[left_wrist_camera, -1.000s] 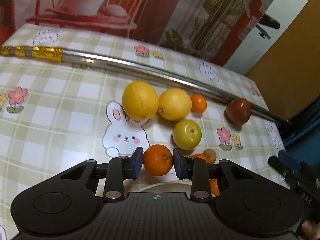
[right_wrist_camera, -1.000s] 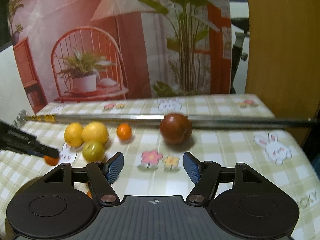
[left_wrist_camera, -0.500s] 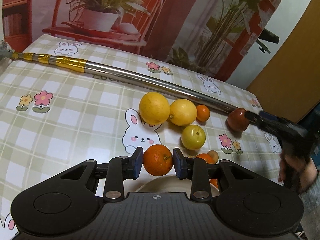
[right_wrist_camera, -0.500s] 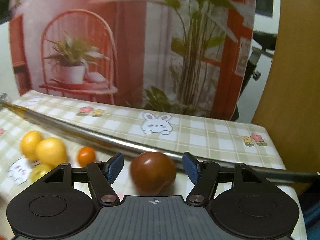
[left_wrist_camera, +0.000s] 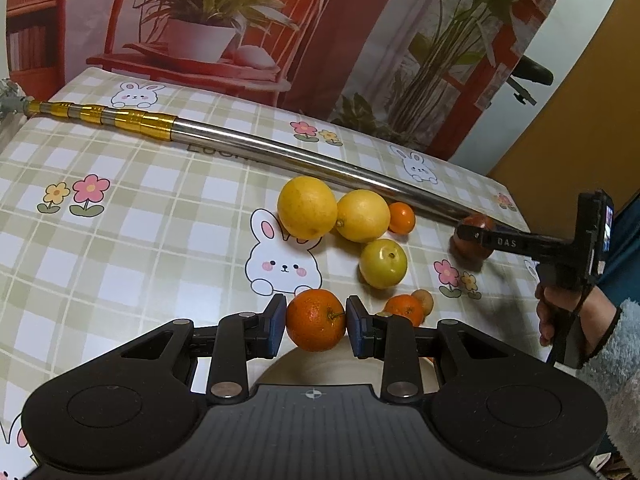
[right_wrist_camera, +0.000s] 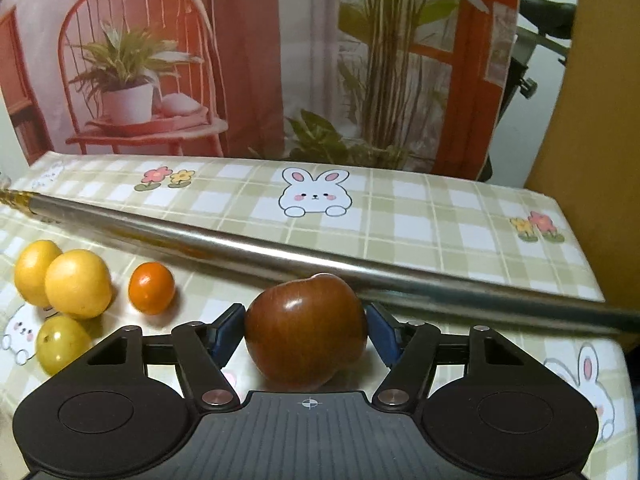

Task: Organize fruits
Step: 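Lift the red apple with right while left holds the tangerine over the plate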

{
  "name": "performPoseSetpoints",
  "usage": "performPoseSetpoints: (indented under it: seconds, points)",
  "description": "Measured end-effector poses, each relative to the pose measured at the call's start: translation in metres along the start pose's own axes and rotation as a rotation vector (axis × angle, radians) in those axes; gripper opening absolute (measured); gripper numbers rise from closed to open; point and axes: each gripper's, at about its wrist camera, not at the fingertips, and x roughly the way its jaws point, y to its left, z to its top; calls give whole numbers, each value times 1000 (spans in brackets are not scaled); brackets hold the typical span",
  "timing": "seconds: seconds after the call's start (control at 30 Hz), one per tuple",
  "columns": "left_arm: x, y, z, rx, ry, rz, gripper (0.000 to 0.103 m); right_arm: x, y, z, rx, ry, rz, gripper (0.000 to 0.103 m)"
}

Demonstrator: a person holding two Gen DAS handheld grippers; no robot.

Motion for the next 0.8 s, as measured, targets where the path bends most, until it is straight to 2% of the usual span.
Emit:
performPoseSetpoints:
  seconds: [0.3, 0.5, 0.8]
  points:
    - [-6, -1, -9, -3, 0, -5, 34, -47, 8, -51, 68, -26, 92, 62]
    - [-13, 1, -19, -11, 5, -5, 34, -84, 18, -93, 86, -70, 89, 62]
    - [-20, 3, -29, -12, 4, -1, 34, -121, 15, -129, 143, -73, 81, 62]
